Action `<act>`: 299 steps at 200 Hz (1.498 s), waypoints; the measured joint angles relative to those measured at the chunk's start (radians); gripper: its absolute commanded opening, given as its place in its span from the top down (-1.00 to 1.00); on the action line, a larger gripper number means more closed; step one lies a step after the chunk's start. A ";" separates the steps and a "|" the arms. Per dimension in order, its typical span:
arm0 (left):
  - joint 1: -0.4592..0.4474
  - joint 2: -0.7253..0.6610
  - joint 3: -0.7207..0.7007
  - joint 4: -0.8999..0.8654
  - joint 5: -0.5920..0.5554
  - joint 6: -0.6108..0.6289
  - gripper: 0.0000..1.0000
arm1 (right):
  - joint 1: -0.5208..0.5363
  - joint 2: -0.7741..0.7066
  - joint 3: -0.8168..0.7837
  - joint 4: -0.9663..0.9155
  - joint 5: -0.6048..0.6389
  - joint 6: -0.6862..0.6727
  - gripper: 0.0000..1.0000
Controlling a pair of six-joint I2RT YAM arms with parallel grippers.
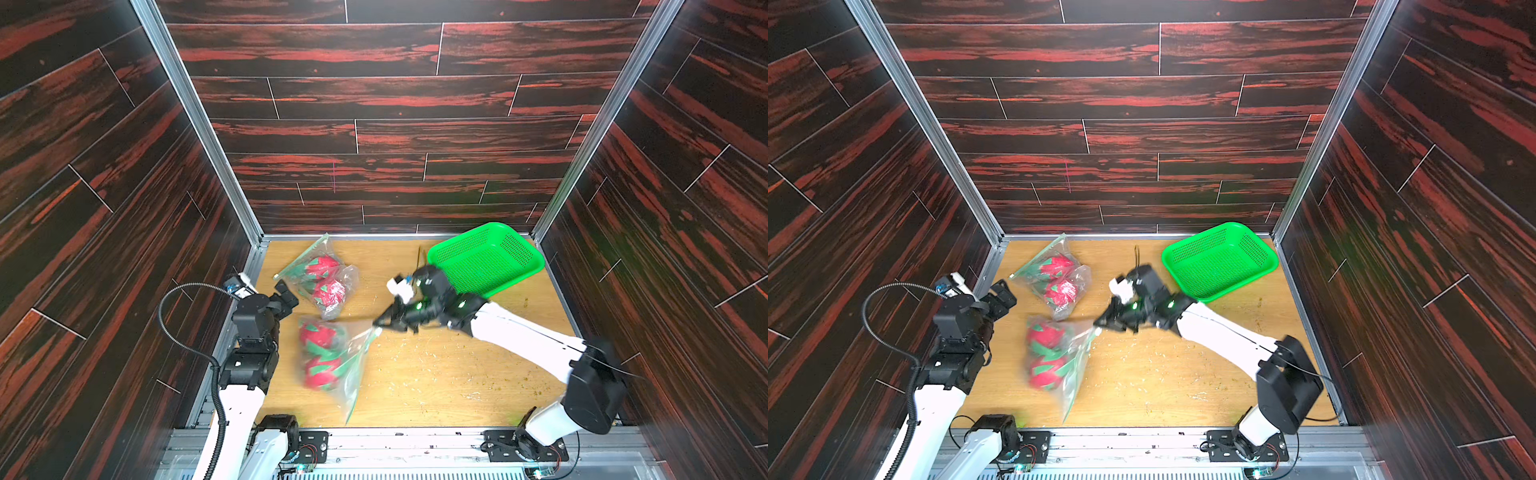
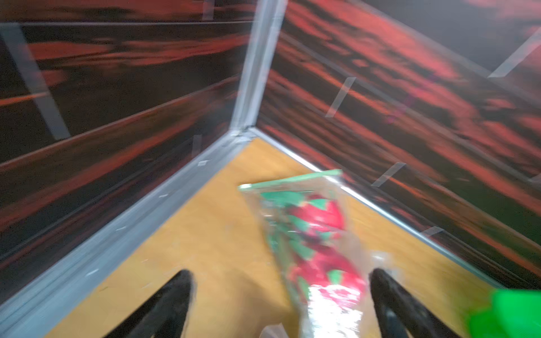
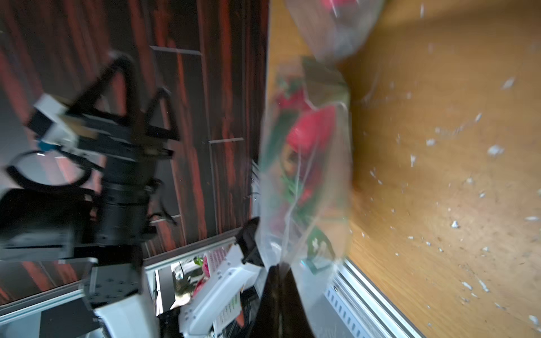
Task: Open the zip-top bag and take out the dragon fruit
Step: Pick up the zipper food storage bag at the center of the board.
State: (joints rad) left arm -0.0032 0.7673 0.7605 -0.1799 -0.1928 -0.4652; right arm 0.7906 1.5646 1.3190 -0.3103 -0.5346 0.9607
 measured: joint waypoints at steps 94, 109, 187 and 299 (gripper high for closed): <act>-0.176 0.246 0.141 0.194 0.637 0.261 -0.95 | -0.079 0.234 0.727 -0.740 0.085 -0.611 1.00; -0.192 0.306 0.135 0.261 0.720 0.288 -0.99 | -0.086 0.270 0.824 -0.834 0.106 -0.712 1.00; -0.313 0.585 0.175 0.338 1.071 0.634 -0.60 | -0.097 0.281 0.856 -0.975 0.128 -1.109 1.00; -0.400 0.689 0.356 0.070 1.247 0.872 1.00 | -0.108 0.237 0.818 -0.892 0.106 -1.287 -0.01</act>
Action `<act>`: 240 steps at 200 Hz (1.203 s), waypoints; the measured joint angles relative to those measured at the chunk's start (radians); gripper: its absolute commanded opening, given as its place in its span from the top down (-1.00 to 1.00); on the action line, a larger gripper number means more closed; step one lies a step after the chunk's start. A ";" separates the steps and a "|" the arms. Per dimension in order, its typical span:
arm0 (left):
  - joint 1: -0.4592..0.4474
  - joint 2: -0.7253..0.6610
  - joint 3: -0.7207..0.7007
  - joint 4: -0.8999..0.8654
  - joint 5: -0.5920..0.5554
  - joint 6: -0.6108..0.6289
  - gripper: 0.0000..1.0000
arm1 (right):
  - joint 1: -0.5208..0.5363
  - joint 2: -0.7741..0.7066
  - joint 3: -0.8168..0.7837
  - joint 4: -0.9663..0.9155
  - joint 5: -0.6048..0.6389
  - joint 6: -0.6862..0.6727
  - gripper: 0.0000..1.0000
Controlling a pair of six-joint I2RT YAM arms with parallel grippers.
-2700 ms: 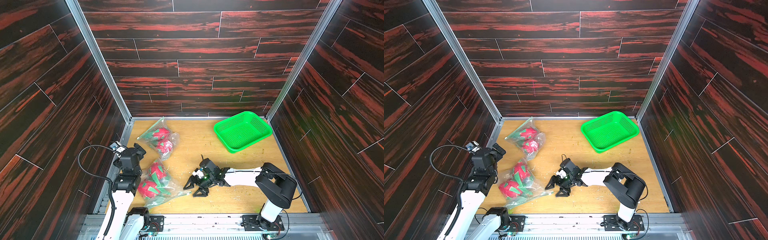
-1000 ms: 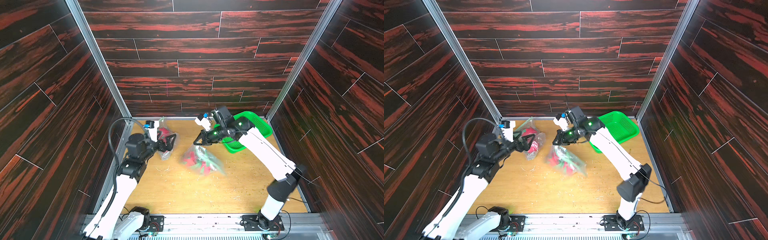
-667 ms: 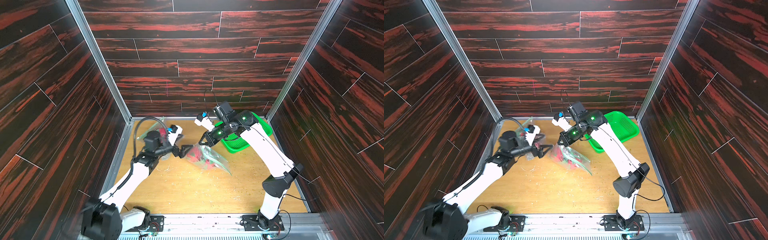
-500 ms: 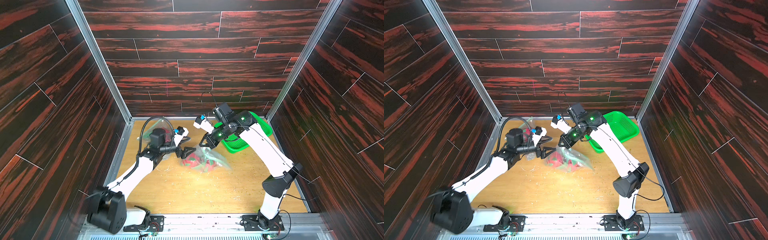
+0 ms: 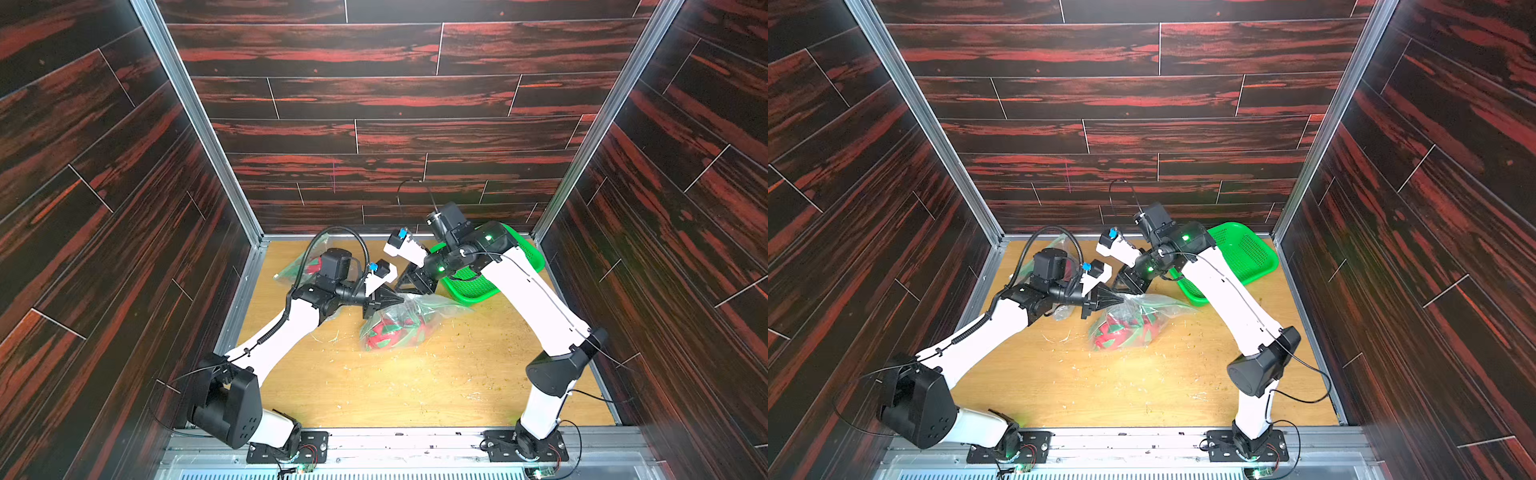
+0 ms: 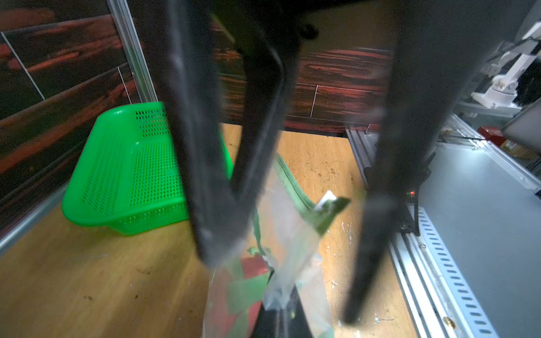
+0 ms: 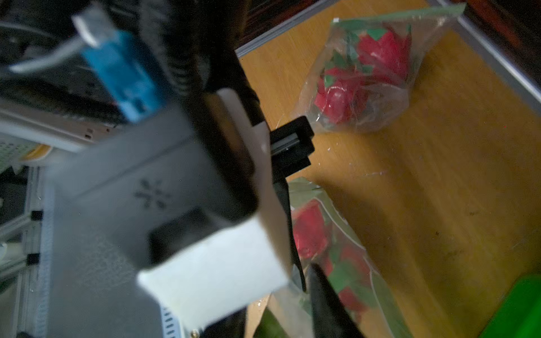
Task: Open the zip-top bag and take out the dragon fruit
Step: Pick up the zipper food storage bag at the center of the board.
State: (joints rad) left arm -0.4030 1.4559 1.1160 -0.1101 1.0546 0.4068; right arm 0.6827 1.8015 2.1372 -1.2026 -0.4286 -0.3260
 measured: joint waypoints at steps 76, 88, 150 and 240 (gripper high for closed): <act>0.000 -0.013 -0.087 0.272 -0.129 -0.292 1.00 | -0.093 -0.343 -0.481 0.366 -0.055 -0.016 -0.21; 0.000 -0.013 -0.090 0.291 -0.149 -0.330 1.00 | -0.093 -0.370 -0.557 0.446 -0.025 -0.025 -0.21; 0.000 -0.040 -0.121 0.335 -0.173 -0.425 1.00 | -0.127 -0.406 -0.818 0.751 0.061 -0.104 -0.22; 0.000 -0.088 -0.151 0.320 -0.176 -0.440 1.00 | -0.143 -0.391 -0.795 0.784 -0.035 -0.174 0.41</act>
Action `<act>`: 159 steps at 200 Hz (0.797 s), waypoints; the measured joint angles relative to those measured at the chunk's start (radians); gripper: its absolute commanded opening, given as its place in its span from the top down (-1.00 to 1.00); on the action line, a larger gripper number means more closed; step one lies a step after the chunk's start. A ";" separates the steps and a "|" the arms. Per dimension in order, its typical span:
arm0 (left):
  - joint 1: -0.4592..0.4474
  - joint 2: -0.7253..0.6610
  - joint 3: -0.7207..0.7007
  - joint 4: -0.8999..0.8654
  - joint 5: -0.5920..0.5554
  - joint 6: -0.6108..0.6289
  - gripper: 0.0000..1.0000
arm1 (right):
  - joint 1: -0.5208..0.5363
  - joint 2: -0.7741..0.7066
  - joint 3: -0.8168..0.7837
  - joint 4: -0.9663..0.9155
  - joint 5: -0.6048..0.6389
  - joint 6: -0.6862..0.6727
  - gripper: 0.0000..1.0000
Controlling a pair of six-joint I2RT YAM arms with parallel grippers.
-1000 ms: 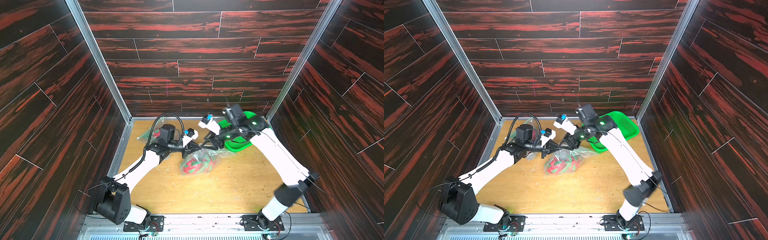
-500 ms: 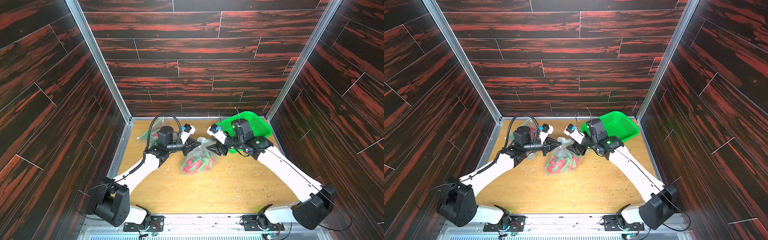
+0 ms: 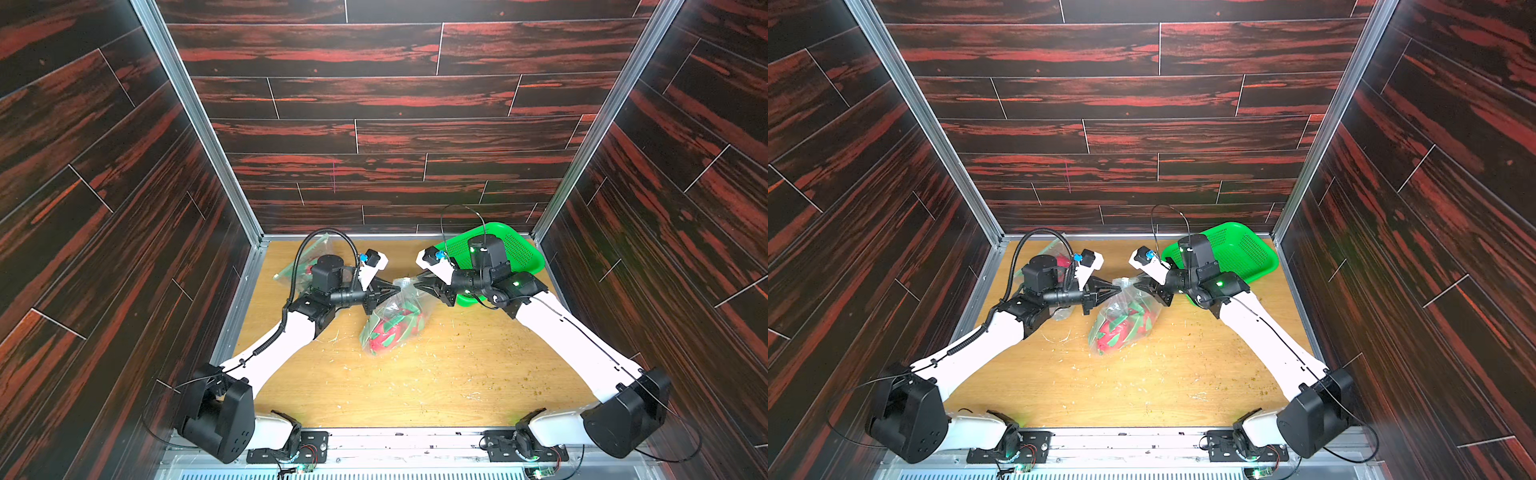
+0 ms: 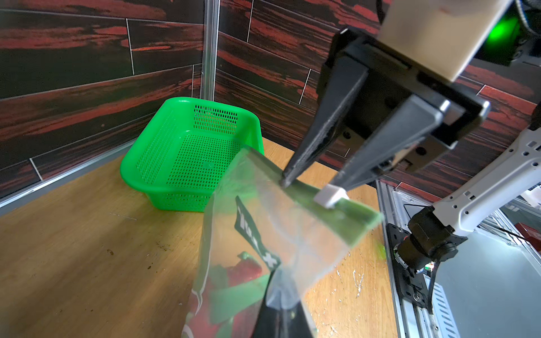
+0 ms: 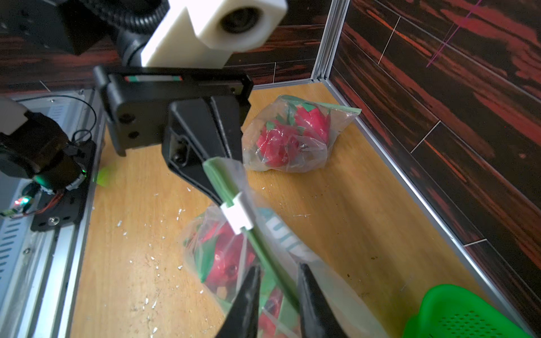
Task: Open the zip-top bag and take out the dragon fruit
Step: Pick up the zipper food storage bag at the center of the board.
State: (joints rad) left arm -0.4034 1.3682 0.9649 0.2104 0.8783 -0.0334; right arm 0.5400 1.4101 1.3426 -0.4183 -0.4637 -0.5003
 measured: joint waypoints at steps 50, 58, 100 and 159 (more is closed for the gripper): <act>0.000 -0.030 -0.002 -0.027 0.005 0.018 1.00 | -0.003 0.044 0.081 -0.055 -0.038 -0.049 0.41; 0.000 -0.033 -0.002 -0.029 0.005 0.020 1.00 | -0.003 0.057 0.097 -0.069 -0.048 -0.057 0.49; 0.000 -0.046 -0.002 -0.048 0.006 0.027 0.59 | -0.003 0.108 0.143 -0.136 -0.100 -0.079 1.00; -0.001 -0.087 0.040 -0.070 -0.015 0.015 -0.11 | -0.003 0.108 0.162 -0.196 -0.146 -0.087 1.00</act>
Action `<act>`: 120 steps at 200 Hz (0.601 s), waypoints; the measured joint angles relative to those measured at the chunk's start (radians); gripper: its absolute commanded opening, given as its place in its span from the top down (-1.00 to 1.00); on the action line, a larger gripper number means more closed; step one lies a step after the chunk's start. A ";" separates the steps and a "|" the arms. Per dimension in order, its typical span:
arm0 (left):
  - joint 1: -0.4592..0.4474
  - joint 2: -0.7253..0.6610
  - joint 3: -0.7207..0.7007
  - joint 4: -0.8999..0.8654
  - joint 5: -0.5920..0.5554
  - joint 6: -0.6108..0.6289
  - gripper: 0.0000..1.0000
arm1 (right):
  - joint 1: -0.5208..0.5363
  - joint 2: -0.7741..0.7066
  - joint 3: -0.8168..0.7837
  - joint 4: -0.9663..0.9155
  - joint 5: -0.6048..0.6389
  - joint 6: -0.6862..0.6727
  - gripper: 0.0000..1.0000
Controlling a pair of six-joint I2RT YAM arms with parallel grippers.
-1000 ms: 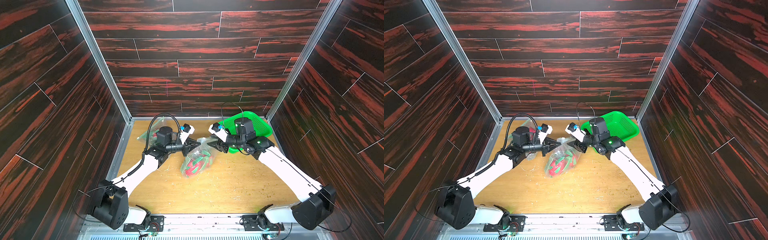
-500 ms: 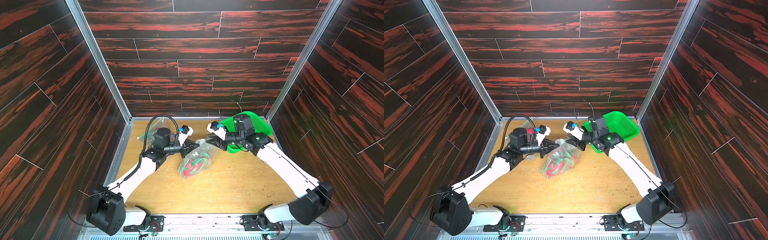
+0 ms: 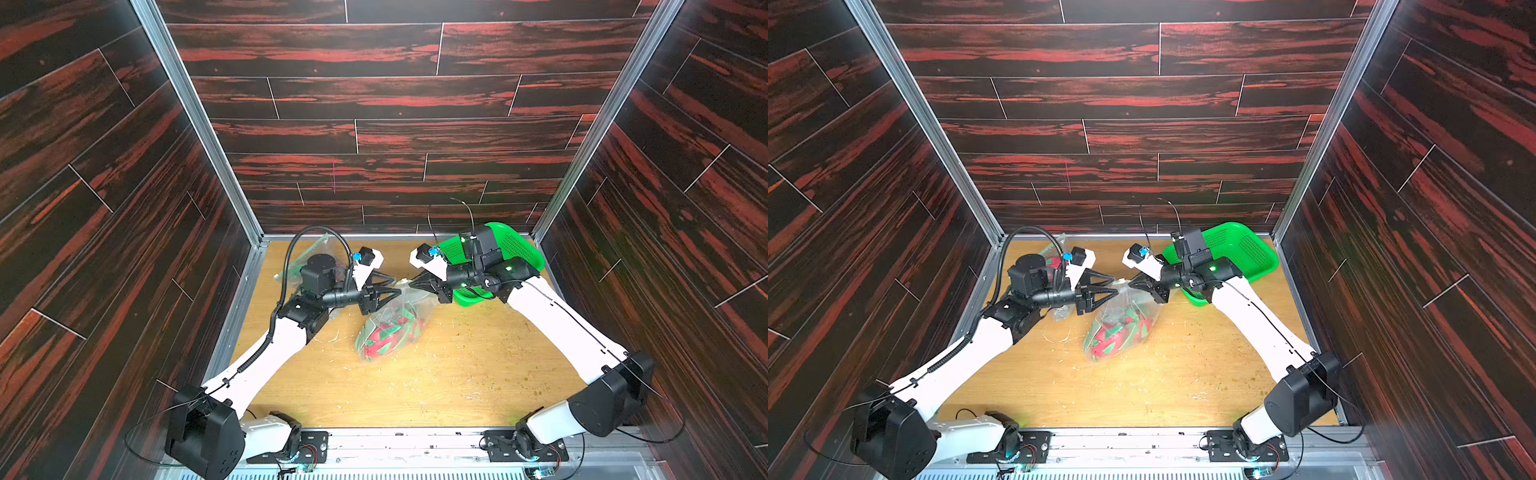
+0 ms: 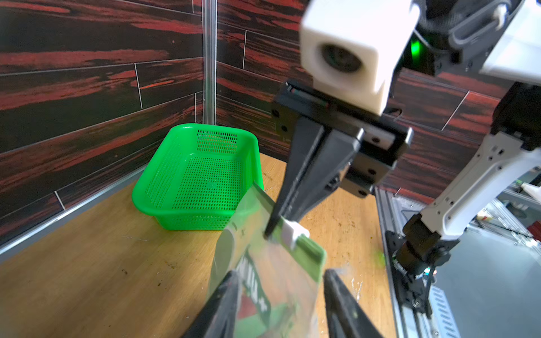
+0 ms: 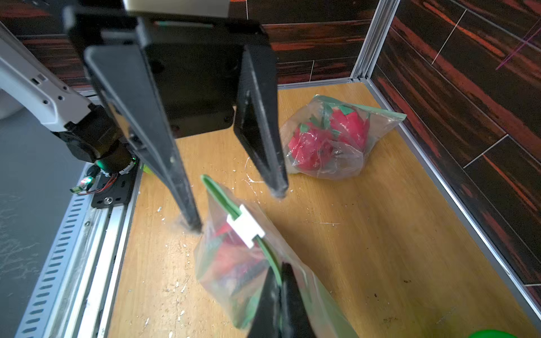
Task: Open the zip-top bag and take out the dragon fruit
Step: Pick up the zipper food storage bag at the center of the board.
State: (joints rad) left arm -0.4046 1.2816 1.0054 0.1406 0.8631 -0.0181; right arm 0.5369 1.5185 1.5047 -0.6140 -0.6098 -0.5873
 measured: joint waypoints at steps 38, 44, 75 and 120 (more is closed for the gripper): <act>0.000 0.023 0.077 -0.071 0.017 -0.017 -0.05 | 0.000 0.000 0.026 -0.050 -0.011 -0.002 1.00; 0.000 0.024 0.080 -0.074 0.016 -0.022 -0.03 | 0.000 0.000 0.029 -0.059 -0.011 -0.004 1.00; -0.004 0.027 0.099 -0.127 0.011 -0.027 0.03 | 0.000 0.000 0.041 -0.089 -0.011 -0.008 1.00; -0.012 0.027 0.100 -0.197 0.006 0.031 0.03 | 0.000 0.000 0.070 -0.135 -0.010 -0.008 1.00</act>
State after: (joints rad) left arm -0.4164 1.3083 1.1049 -0.0566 0.8696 0.0128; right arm 0.5369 1.5185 1.5745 -0.7490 -0.6201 -0.5953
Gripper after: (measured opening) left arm 0.484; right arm 0.048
